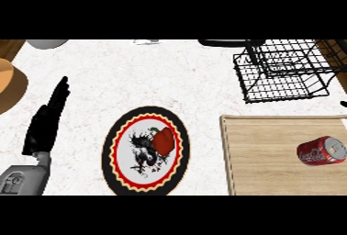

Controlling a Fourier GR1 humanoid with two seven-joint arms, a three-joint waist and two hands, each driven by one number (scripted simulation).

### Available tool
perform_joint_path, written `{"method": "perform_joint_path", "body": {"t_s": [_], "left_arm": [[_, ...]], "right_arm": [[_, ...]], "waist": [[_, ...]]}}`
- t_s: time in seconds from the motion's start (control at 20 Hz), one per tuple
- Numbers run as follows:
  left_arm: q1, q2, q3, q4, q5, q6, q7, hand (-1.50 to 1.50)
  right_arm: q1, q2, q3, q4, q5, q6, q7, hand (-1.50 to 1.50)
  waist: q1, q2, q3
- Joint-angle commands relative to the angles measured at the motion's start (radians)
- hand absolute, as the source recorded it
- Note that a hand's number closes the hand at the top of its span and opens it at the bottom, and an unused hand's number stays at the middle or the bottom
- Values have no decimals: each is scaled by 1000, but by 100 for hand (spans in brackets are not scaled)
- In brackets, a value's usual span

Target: Pick the can from the tray and place it in the tiered basket

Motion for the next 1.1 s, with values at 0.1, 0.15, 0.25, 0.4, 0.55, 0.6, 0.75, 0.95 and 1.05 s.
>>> {"method": "perform_joint_path", "body": {"t_s": [0.1, 0.15, 0.25, 0.4, 0.55, 0.6, 0.75, 0.95, 1.05], "left_arm": [[8, -38, -3, -44, -41, -12, 45, 0], [14, -23, 21, -59, -26, -25, 33, 0], [21, -1, 67, -15, 0, -66, 12, 0], [47, -58, 1, -124, -76, -13, 88, 0], [49, -53, 53, -41, -51, -52, -24, 0], [34, -47, 66, -25, -51, -58, -4, 0], [30, -76, 54, -49, -68, -59, 19, 0], [-32, -77, 87, 55, -82, -67, -41, 0], [60, -58, 94, -83, -58, -109, 20, 0]], "right_arm": [[27, 74, -9, 29, 122, 40, -46, -150], [6, 78, -24, -68, 22, 76, 105, -150], [32, 98, -30, 0, 95, 70, 5, -150], [19, 137, -17, 20, 149, 64, 10, -150], [-2, 158, -24, 48, 172, 88, 18, -150], [12, 147, -47, 121, 213, 84, -107, -150], [23, 220, 7, 89, 289, 49, -85, -150], [-38, 238, -13, 177, 281, 90, -92, -150], [-68, 215, -39, 208, 286, 128, -113, -150]], "waist": [[1, 0, 0], [0, -1, 0], [0, 0, 0], [3, 0, 0], [3, 1, 0], [3, 1, 0], [2, 1, 0], [2, 2, 0], [7, 0, 0]]}}
